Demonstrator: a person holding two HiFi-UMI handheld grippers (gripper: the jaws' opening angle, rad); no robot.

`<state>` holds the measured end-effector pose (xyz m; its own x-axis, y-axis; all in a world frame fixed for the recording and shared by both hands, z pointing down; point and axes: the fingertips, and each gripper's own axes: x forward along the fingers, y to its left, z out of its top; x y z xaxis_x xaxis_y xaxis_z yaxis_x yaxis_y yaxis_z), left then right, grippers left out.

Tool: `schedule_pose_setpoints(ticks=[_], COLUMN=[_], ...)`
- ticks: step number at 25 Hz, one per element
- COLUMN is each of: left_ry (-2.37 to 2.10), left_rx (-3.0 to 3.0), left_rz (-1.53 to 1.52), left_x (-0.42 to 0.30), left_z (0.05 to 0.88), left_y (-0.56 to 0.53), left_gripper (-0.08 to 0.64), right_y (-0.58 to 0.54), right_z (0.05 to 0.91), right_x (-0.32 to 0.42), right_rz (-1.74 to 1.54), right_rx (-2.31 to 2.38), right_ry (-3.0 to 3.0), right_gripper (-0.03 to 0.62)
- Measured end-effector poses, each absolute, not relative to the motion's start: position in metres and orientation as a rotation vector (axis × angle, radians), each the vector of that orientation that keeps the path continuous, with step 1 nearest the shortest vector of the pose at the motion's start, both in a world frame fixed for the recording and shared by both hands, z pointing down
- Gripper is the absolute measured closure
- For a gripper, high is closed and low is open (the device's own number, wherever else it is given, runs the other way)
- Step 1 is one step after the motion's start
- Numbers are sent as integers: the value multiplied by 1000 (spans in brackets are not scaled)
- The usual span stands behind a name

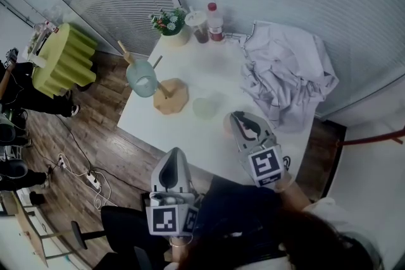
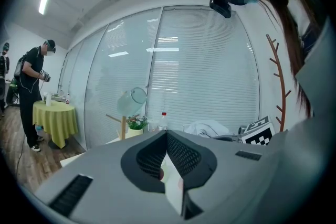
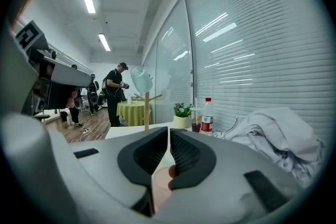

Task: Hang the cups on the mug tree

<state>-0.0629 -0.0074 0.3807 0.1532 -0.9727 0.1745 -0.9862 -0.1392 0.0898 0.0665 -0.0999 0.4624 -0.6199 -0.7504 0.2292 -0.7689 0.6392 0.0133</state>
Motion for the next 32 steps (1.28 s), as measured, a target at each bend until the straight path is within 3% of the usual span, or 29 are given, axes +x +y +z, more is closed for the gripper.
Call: schedule_pose_setpoints(ticks=[3,12,25,32], left_ry=[-1922,-1909,-1898,-1894], left_rx=[2239,2235,2234,2232], left_rz=[123,151,165,174], left_x=[-60,-58,-59,-60], left_z=[383,386,389,394], left_y=[-9,-10,-13,-15], left_gripper=[557,557,557,557], right_y=[-101,-99,-99,-100], right_z=[468,499,536,554], right_x=[67,63,61,59], right_rz=[133,195,244,259], right_rx=[1238,1172,1111,1094], right_ry=[-2647,-2590,-2509,-2469], right_gripper=[571,429,337,323])
